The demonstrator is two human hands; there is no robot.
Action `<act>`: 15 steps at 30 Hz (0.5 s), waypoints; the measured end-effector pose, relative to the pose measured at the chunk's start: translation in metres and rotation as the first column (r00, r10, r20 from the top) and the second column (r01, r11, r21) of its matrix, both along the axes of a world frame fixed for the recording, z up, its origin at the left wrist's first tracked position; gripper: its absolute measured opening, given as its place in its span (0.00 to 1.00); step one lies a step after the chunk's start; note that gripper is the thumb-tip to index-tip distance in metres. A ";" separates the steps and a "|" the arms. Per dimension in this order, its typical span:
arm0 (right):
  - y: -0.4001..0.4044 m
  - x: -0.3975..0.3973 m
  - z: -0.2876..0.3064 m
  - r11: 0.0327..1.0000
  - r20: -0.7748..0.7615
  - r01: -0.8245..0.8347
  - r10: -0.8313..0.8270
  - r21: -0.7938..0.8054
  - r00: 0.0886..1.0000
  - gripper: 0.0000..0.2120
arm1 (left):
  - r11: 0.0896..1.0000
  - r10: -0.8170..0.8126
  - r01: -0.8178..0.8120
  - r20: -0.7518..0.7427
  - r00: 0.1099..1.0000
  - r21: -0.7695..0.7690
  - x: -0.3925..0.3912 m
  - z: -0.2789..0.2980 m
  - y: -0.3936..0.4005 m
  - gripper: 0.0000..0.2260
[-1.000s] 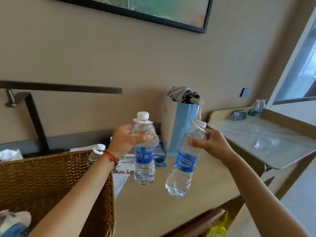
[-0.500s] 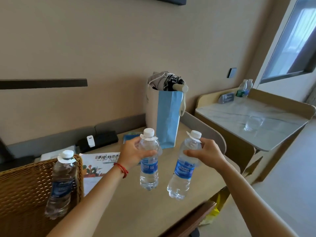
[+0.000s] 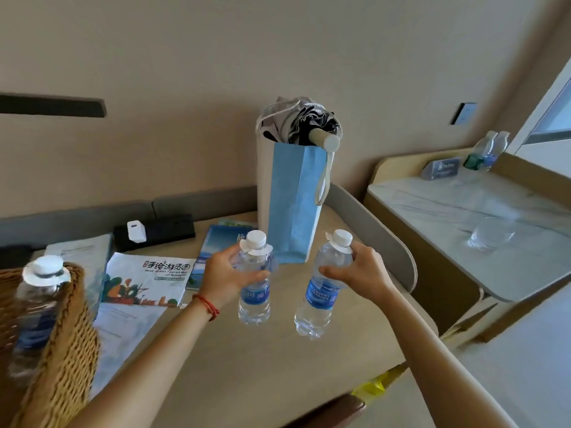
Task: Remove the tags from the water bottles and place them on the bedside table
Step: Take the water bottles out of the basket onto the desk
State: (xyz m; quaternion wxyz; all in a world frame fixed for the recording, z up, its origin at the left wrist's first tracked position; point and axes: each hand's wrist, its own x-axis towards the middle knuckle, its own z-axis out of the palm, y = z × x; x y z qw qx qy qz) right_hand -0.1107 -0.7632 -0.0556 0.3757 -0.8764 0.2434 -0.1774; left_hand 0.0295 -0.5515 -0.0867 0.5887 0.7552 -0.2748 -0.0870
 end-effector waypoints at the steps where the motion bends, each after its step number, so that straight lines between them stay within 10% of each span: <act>1: -0.008 0.005 -0.002 1.000 0.001 -0.012 0.012 -0.005 1.000 0.19 | 1.000 0.018 -0.018 0.002 1.000 -0.001 0.000 -0.002 -0.005 0.23; 15: -0.051 0.035 -0.037 0.985 -0.063 -0.170 0.168 -0.035 0.984 0.24 | 0.980 0.185 -0.191 -0.098 0.978 -0.053 0.005 -0.045 -0.033 0.24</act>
